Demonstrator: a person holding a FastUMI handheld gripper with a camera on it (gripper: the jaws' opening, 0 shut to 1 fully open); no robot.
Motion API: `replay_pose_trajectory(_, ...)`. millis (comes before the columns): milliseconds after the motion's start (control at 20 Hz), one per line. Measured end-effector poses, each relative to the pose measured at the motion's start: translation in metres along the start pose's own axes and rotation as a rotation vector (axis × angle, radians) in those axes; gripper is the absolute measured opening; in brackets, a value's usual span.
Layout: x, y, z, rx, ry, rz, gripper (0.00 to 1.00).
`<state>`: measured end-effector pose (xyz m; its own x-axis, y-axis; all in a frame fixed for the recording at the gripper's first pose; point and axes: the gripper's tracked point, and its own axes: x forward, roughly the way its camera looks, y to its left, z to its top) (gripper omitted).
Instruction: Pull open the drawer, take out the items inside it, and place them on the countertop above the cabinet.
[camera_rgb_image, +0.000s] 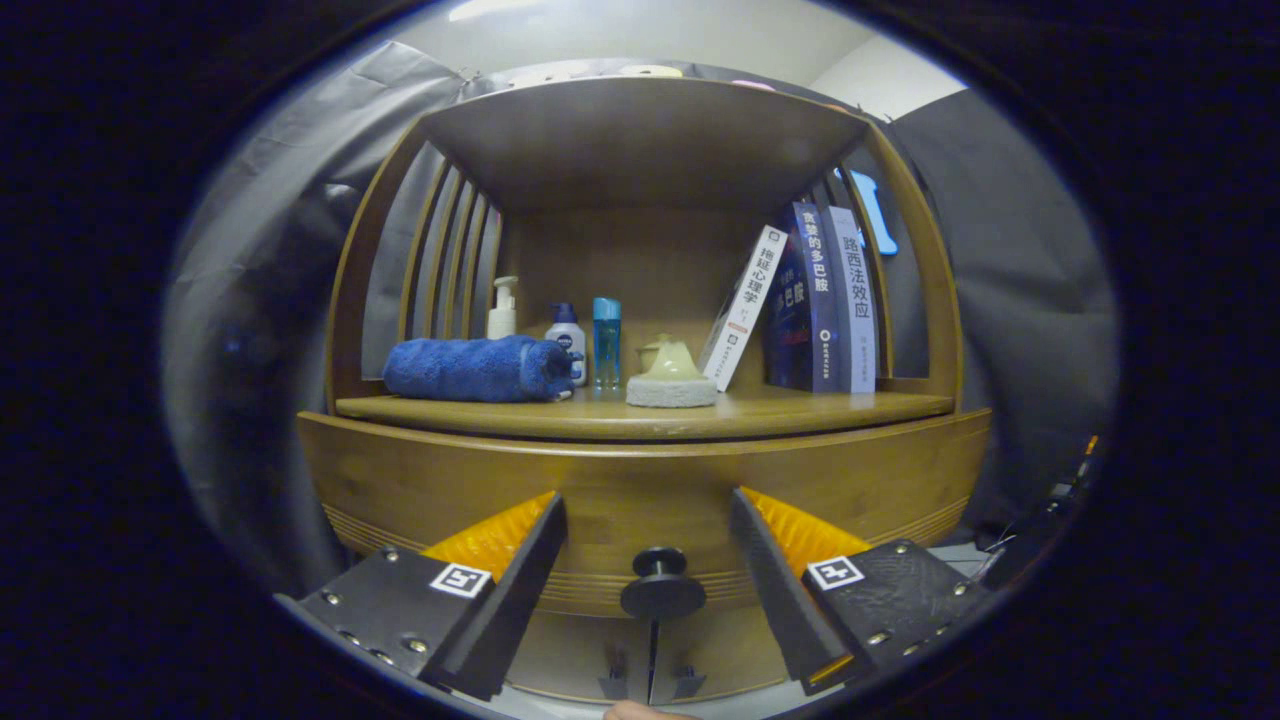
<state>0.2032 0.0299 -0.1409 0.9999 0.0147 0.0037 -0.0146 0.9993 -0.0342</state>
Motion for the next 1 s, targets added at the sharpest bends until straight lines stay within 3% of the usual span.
replay_pose_trajectory(500,0.025,0.001,0.0,0.013,0.059,-0.016,0.99)
replay_pose_trajectory(1000,-0.063,-0.004,0.075,-0.016,0.057,-0.033,0.99)
